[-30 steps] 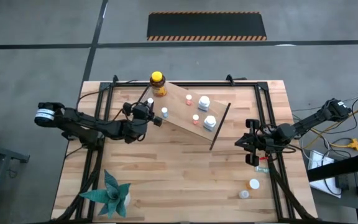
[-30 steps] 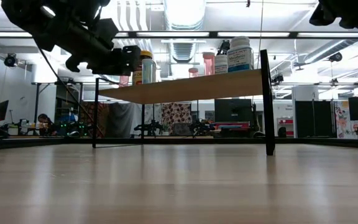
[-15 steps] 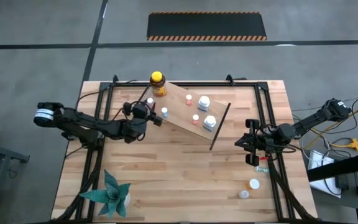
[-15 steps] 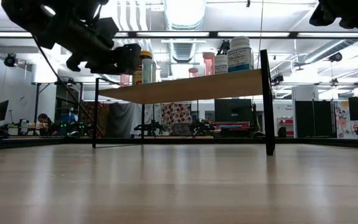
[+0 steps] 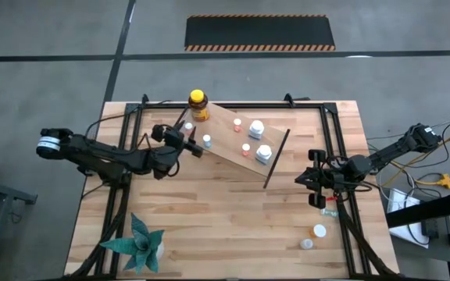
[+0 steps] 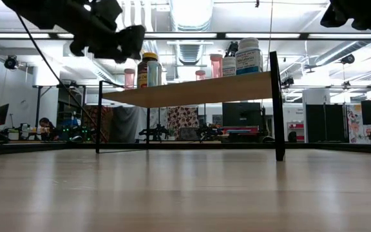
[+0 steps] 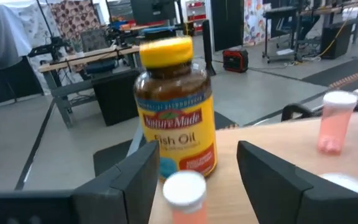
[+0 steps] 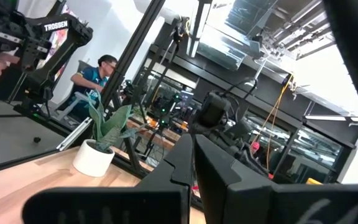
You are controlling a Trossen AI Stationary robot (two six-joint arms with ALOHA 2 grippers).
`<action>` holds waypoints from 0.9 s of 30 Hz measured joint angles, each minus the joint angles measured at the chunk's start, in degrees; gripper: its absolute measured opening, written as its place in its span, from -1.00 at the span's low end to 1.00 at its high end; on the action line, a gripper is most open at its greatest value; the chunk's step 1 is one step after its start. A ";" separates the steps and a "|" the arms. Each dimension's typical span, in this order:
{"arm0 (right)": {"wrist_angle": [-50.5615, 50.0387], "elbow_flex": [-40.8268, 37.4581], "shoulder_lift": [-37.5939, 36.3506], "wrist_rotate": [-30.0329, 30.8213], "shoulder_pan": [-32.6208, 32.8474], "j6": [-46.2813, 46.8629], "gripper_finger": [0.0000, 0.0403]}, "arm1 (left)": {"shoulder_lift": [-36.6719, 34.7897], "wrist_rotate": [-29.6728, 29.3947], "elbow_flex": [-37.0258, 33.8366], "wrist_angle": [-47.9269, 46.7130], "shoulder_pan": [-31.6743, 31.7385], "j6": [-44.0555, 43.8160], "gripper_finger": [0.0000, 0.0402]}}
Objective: Pick and place medicine bottles onto shelf by color
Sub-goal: Put the orange pill bottle on the shelf
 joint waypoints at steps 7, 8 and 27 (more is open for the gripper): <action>-0.05 -0.01 0.00 -0.02 0.00 0.02 -0.96 | -4.34 -0.17 1.27 -0.06 -0.92 4.59 -0.01; -0.05 0.00 0.00 -0.02 0.00 0.02 -0.96 | -5.04 -0.13 1.79 0.09 -1.17 5.71 -0.01; -0.02 0.02 0.00 -0.01 0.00 0.44 -0.96 | -1.79 7.43 18.57 0.26 -26.04 16.24 -0.01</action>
